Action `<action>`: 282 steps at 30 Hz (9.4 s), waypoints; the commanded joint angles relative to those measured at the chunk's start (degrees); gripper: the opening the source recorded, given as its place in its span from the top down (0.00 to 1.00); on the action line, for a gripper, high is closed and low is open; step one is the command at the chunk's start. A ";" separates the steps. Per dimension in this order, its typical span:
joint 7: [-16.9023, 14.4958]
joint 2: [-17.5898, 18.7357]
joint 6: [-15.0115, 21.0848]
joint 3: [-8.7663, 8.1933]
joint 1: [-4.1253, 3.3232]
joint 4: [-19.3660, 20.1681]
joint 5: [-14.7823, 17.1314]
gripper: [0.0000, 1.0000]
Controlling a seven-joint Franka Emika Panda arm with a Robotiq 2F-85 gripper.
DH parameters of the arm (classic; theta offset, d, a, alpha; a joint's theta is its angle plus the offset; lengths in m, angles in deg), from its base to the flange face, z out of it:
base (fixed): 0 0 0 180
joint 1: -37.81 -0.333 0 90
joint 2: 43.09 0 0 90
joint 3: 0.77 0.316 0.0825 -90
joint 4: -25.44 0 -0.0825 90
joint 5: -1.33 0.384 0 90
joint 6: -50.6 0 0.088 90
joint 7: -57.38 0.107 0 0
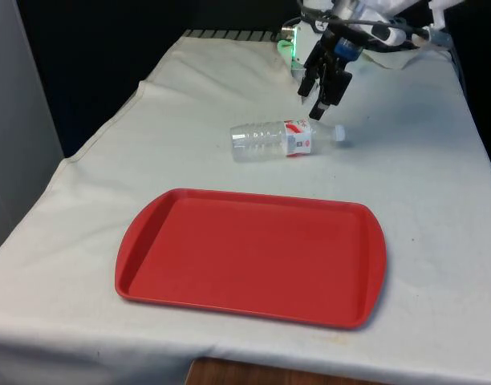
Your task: Place the bottle upright on the tray.
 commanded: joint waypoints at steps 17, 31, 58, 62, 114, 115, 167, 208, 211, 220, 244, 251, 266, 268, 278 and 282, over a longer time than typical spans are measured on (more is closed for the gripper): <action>11.63 3.95 -2.64 1.49 -0.52 -1.78 -10.37 0.00; 16.27 6.65 -4.87 1.66 -0.74 -2.58 -15.41 0.00; 28.07 10.43 -11.00 2.86 -1.15 -3.61 -25.44 0.00; 30.77 11.34 -12.15 3.44 -1.32 -3.84 -27.16 0.00; 38.67 16.56 -14.38 4.30 -0.46 -5.10 -33.92 0.39; 38.73 16.56 -14.44 4.30 -0.46 -5.10 -33.98 0.45; 37.24 8.65 -10.26 0.00 1.38 -6.59 -33.17 0.82; 33.58 4.35 -6.19 -4.76 1.60 -9.80 -28.07 0.82; 32.60 4.01 -5.96 -4.98 1.60 -10.66 -27.22 0.82; 31.34 4.01 -4.98 -5.50 1.60 -12.78 -25.44 0.82; 29.34 5.10 -3.09 -6.36 1.60 -18.74 -19.31 0.82; 29.74 5.79 -2.46 -6.47 1.60 -20.23 -17.82 0.82; 32.26 8.71 -0.92 -6.82 1.38 -24.29 -14.50 0.82; 32.37 9.34 0.06 -6.76 1.66 -24.98 -13.69 0.82; 34.21 11.17 1.55 -6.99 1.78 -27.44 -11.29 0.82; 34.89 11.75 2.58 -7.22 1.83 -28.02 -10.37 0.82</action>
